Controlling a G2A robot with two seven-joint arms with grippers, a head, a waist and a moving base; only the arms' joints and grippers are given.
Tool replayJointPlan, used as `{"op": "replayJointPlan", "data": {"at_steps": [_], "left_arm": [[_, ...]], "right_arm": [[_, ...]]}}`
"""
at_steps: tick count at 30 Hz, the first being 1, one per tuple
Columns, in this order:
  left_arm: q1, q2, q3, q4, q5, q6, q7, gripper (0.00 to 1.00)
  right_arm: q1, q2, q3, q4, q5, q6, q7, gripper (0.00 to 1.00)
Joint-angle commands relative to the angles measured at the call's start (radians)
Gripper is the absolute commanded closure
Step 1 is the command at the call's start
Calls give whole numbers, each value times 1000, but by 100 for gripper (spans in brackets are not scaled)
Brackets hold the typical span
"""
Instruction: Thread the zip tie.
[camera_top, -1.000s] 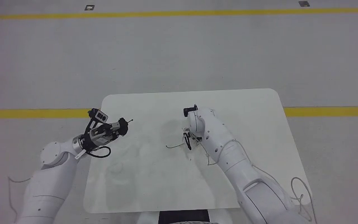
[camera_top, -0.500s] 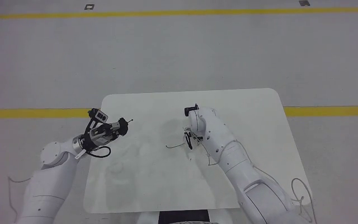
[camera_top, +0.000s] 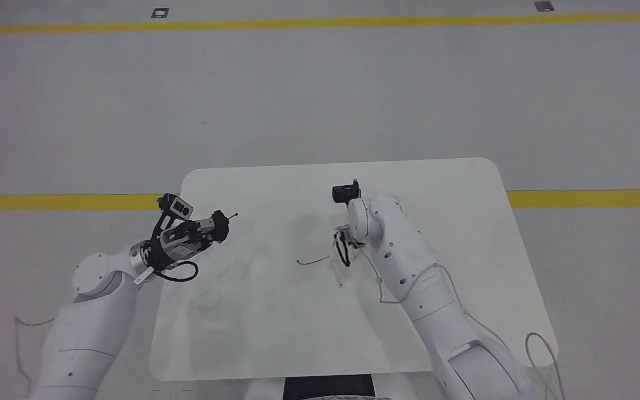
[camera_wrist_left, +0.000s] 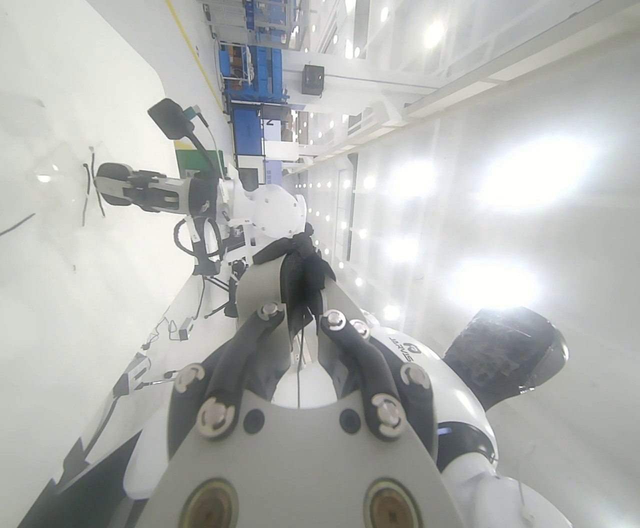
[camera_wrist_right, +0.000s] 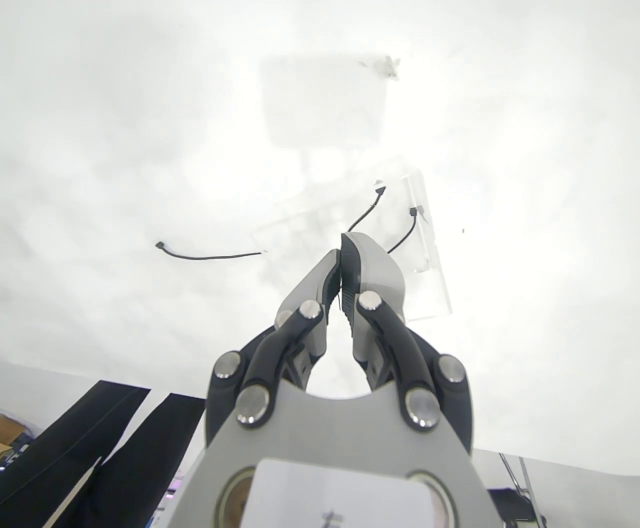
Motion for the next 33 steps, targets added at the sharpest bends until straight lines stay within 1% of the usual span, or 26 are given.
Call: {"op": "replayJointPlan", "data": {"at_steps": [1,8,13,17,20,33], "left_arm": [[0,0,0,0,0,0,0,100],[0,0,0,0,0,0,0,100],[0,0,0,0,0,0,0,100],[0,0,0,0,0,0,0,100],[0,0,0,0,0,0,0,100],[0,0,0,0,0,0,0,100]], "right_arm": [[-14,7,10,-37,8,-6,0,100],[-76,37,64,-200,95,-36,0,100],[-126,59,119,-315,240,-96,0,100],[-155,72,164,-380,341,-138,0,100],[-166,78,178,-398,394,-183,-6,100],[-166,78,178,-398,394,-183,-6,100]]}}
